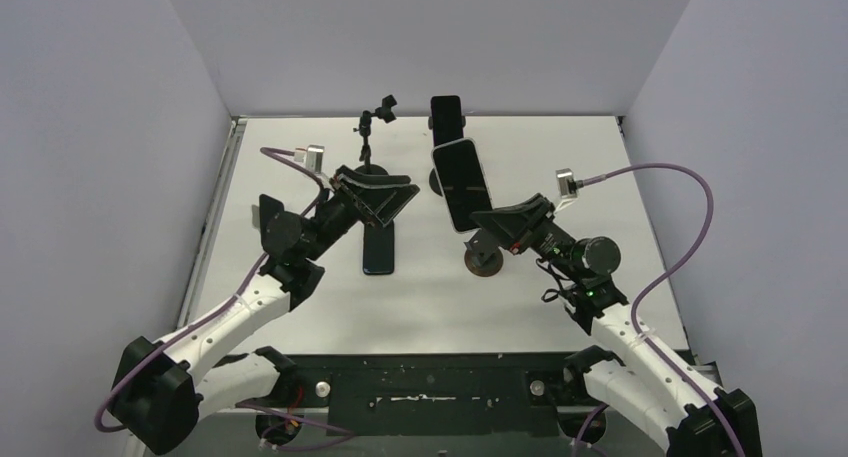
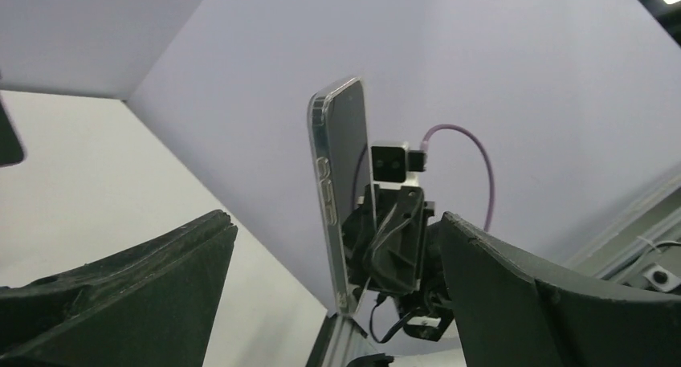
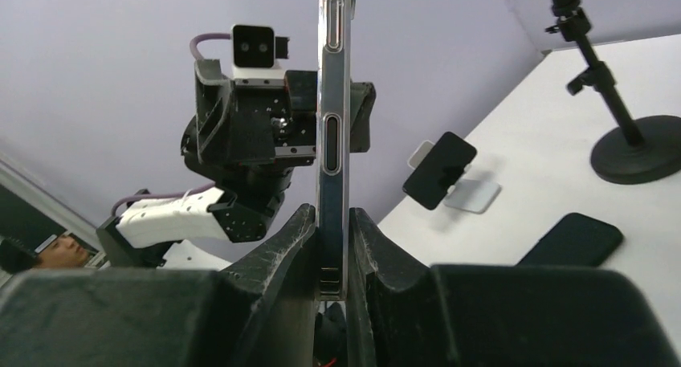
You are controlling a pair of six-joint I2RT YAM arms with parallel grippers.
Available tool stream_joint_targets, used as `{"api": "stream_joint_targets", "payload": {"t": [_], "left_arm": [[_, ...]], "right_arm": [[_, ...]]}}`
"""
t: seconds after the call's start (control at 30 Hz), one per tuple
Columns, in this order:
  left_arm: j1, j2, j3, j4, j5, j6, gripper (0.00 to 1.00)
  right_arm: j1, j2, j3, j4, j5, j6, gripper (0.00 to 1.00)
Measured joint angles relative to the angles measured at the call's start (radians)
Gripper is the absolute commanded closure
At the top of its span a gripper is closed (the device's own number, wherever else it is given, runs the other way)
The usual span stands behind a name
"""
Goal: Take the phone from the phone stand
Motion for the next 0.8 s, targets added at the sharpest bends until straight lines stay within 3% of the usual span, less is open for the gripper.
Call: {"api": "stream_joint_targets", "payload": {"t": [0.37, 0.8], "left_arm": [[-0.097, 0.079, 0.113, 0.026, 0.023, -0.024, 0.06], [-0.156, 0.108, 0.163, -0.039, 0.022, 0.050, 0.24]], "right_arm": [[0.114, 0.025, 0.000, 0.103, 0.074, 0.009, 1.00], [0.200, 0.035, 0.000, 0.114, 0.168, -0.013, 1.00]]}}
